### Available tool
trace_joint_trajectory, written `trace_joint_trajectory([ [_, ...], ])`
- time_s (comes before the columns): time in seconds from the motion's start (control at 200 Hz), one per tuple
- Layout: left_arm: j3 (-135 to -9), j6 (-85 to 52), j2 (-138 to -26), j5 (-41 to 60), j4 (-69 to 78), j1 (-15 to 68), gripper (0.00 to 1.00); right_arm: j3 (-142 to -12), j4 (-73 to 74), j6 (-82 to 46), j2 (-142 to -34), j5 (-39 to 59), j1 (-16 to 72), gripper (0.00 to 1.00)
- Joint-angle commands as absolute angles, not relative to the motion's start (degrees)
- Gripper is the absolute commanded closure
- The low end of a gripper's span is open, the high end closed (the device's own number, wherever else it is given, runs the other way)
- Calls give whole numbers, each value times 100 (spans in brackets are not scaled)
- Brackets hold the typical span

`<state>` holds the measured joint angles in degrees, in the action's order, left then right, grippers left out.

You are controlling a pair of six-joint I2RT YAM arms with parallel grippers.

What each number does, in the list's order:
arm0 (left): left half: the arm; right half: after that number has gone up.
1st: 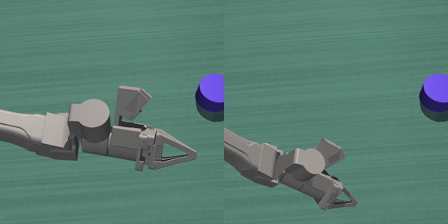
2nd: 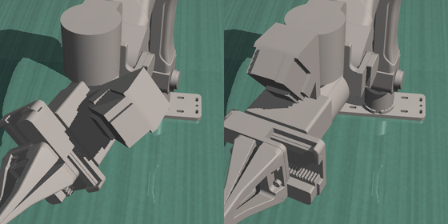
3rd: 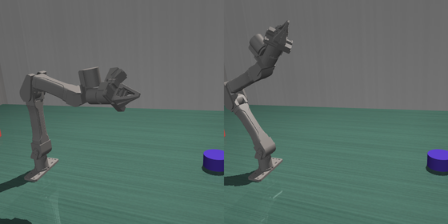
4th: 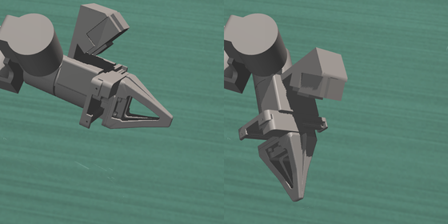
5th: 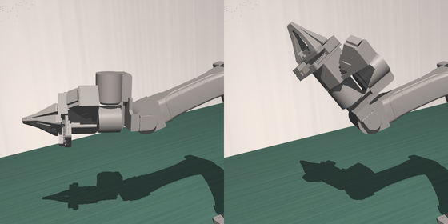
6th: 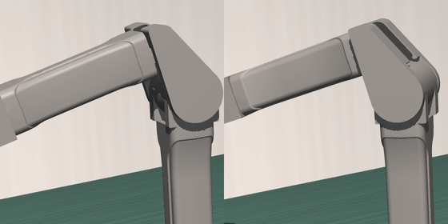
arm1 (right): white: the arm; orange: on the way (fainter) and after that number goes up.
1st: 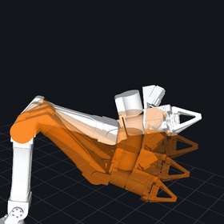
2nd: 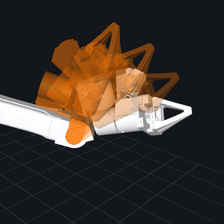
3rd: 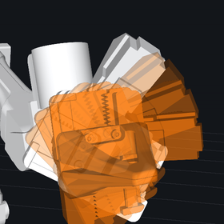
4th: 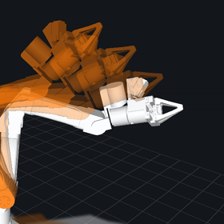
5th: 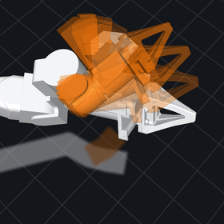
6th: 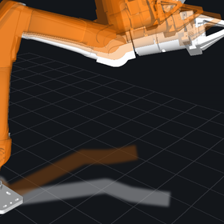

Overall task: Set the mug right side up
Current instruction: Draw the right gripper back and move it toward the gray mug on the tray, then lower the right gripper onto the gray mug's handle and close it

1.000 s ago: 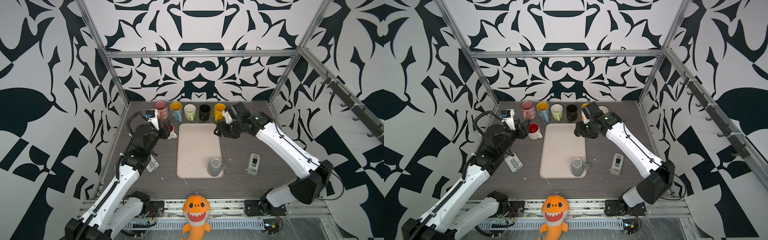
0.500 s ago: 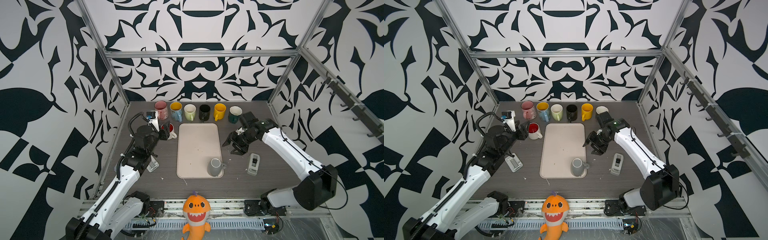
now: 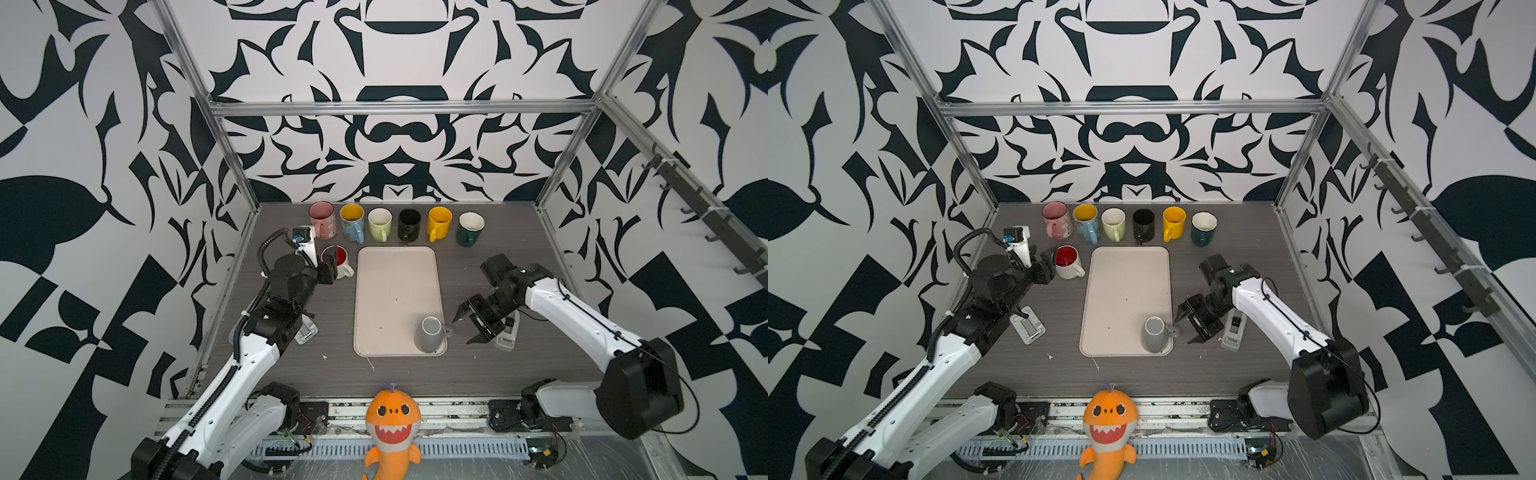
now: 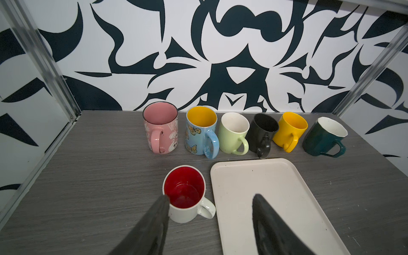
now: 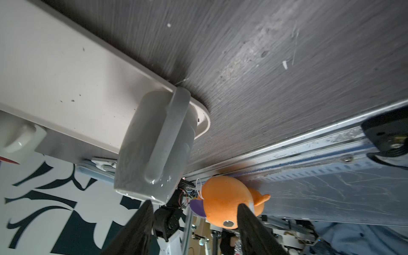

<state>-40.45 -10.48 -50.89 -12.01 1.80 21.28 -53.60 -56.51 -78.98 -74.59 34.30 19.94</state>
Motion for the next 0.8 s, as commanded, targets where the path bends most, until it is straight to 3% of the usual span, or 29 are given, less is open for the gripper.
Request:
trace_joint_trajectory([
  [0.0, -3982, -1027, -5031, -1297, 264, 2109, 37, -5127, -4992, -8806, -7251, 3359, 1969, 36],
  [0.59, -3981, -1053, -5133, -1349, 264, 2109, 36, -4655, -3477, -9640, -7705, 3303, 2033, 36],
  [0.795, -3956, -1037, -5083, -1386, 197, 2105, 36, -4597, -3113, -9794, -7945, 3428, 2258, 44],
])
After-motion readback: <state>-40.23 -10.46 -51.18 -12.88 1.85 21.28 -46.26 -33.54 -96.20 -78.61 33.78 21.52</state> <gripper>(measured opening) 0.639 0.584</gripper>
